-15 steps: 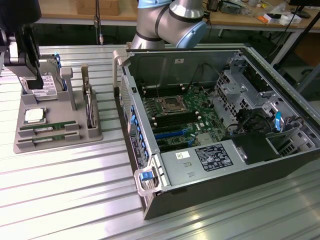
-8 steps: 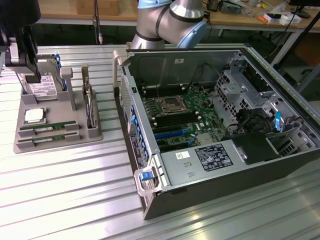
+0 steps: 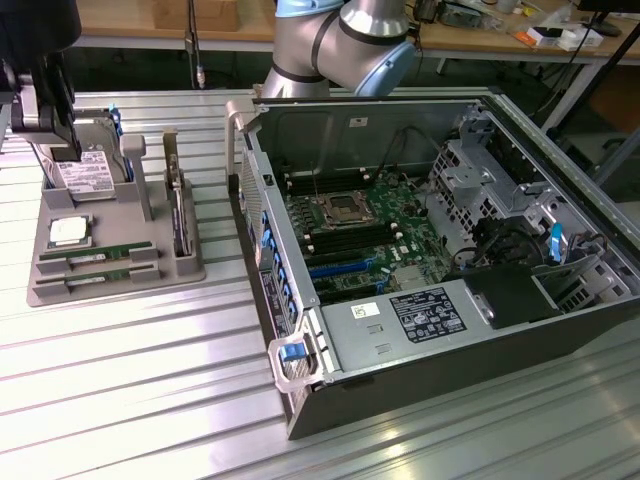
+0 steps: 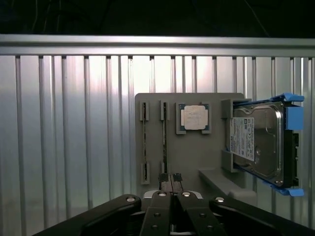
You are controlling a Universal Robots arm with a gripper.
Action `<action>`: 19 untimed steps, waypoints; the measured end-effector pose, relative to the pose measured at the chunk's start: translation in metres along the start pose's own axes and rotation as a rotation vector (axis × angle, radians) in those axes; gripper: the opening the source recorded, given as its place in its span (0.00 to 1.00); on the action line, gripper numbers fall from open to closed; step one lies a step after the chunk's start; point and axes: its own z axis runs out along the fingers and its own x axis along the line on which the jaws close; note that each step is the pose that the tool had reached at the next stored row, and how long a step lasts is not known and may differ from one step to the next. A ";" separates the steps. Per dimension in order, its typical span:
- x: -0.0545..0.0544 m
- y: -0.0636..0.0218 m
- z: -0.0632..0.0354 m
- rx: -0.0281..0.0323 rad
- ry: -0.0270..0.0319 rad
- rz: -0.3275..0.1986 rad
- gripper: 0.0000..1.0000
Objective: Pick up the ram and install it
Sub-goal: 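Pick up the ram and move it above insertion slot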
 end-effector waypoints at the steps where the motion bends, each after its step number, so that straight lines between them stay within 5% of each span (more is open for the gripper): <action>1: 0.000 0.0000 0.0000 -0.0001 -0.0014 0.000 0.11; 19: 0.000 0.0000 0.0000 -0.0015 -0.0329 -0.002 0.11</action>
